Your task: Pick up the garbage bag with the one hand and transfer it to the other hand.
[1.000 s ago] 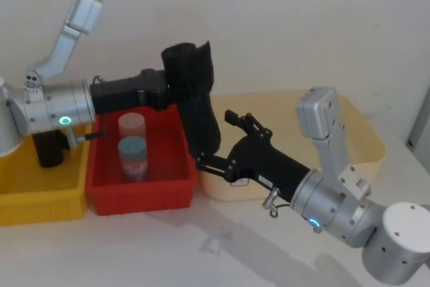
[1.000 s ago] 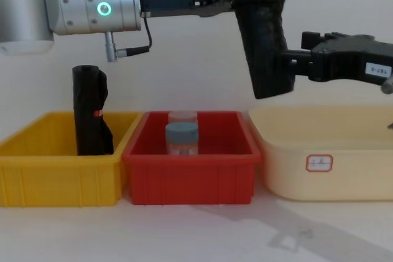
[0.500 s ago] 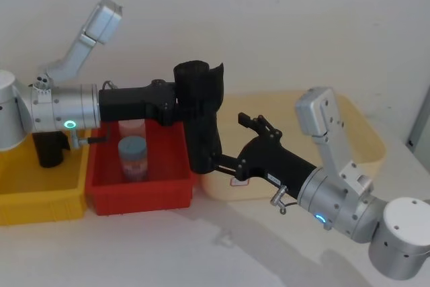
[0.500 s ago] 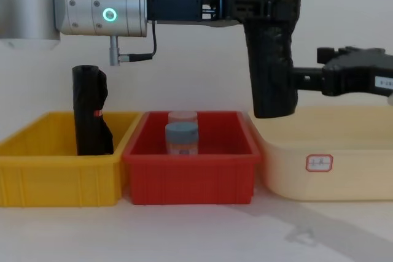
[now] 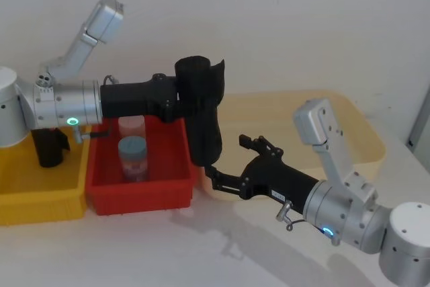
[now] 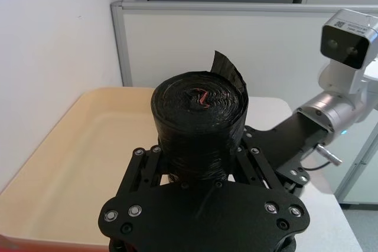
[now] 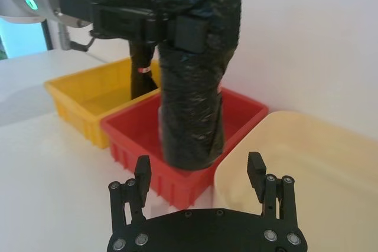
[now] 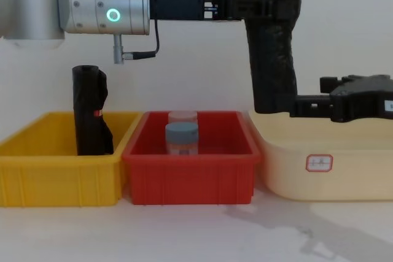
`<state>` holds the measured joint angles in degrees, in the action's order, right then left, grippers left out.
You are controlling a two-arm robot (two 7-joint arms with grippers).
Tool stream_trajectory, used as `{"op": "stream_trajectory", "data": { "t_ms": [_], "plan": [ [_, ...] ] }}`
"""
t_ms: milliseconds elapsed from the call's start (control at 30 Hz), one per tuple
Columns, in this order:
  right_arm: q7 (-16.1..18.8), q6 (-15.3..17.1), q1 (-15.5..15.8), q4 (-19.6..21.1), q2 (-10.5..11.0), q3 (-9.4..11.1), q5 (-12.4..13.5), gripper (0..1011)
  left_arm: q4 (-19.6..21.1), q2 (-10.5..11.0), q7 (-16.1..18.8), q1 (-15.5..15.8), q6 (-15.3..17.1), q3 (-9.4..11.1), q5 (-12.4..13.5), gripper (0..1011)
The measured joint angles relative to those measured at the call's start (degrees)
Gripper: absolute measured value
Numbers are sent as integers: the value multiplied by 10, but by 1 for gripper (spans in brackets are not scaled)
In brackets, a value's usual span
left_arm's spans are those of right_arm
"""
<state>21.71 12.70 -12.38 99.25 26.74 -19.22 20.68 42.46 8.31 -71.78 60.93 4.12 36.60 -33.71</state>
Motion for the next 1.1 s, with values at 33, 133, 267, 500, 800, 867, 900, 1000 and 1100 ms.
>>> {"op": "stream_trajectory", "data": {
  "t_ms": [33,133,267,500,800,867,900,1000,1100],
  "plan": [
    [2,6,2,3,1,1,5,1001,-5,-2,0,2,-3,0,-1,448],
    [6,18,7,11,2,3,16,1000,-12,-5,-2,3,-8,1,-3,448],
    [6,28,10,18,1,5,26,1001,-27,-10,-9,7,-12,3,-7,448],
    [-3,26,10,22,-6,8,31,1001,-41,-15,-21,11,-10,7,-13,448],
    [-22,-8,4,15,-14,6,10,1001,-43,-14,-29,11,2,15,-17,448],
    [-24,-13,3,13,-14,5,6,1001,-42,-14,-29,11,3,16,-18,448],
    [-24,-14,3,13,-14,4,5,1001,-42,-13,-29,11,3,17,-18,448],
    [-24,-14,3,12,-15,4,3,1001,-41,-13,-29,11,3,18,-19,448],
    [-24,-8,4,13,-14,3,3,1001,-40,-12,-28,12,3,19,-20,448]
  ]
}}
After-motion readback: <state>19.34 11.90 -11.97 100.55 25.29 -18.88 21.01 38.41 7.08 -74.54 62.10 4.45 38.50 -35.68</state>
